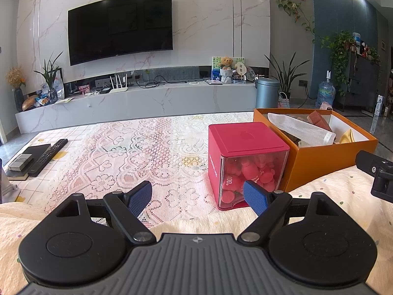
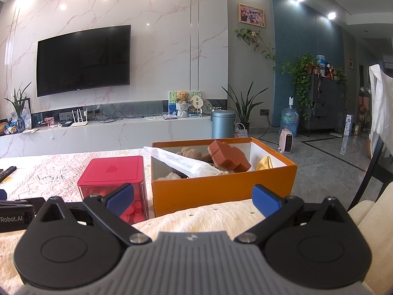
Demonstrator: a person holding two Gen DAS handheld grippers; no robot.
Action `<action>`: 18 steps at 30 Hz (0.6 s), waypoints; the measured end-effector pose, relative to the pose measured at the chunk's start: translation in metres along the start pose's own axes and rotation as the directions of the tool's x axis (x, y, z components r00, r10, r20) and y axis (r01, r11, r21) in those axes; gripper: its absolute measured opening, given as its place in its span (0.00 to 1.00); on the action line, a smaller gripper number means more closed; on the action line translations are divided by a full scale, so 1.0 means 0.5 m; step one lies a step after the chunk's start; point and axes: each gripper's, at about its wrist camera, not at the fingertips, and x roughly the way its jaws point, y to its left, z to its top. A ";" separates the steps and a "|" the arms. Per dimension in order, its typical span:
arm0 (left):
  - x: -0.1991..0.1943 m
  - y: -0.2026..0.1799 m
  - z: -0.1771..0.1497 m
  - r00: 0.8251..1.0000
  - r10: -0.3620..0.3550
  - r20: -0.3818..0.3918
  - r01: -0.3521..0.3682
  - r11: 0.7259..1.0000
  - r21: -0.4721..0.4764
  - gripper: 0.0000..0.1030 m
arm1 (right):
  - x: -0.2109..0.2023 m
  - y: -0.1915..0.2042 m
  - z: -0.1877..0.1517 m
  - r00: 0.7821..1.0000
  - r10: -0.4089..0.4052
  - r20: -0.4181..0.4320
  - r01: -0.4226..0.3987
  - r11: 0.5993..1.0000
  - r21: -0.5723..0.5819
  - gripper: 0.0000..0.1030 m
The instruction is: Organize soft objects
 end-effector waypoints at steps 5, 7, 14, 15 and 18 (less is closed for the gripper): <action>0.000 0.001 -0.001 1.000 -0.005 -0.005 0.005 1.000 -0.005 0.96 | -0.001 -0.001 0.000 1.000 0.000 -0.001 0.000 1.000 -0.003 0.97; -0.001 0.001 -0.001 1.000 -0.004 -0.004 0.004 1.000 -0.004 0.96 | 0.000 -0.001 0.000 1.000 0.000 -0.001 0.000 1.000 -0.002 0.97; -0.001 0.001 -0.001 1.000 -0.005 -0.004 0.005 1.000 -0.004 0.96 | 0.005 -0.008 -0.002 1.000 0.003 -0.005 -0.003 1.000 -0.013 0.97; -0.001 0.002 -0.001 1.000 -0.004 -0.003 0.004 1.000 -0.004 0.96 | 0.006 -0.009 -0.003 1.000 0.004 -0.006 -0.004 1.000 -0.015 0.97; -0.001 0.002 -0.001 1.000 -0.005 -0.004 0.005 1.000 -0.004 0.96 | 0.007 -0.011 -0.003 1.000 0.004 -0.009 -0.005 1.000 -0.018 0.97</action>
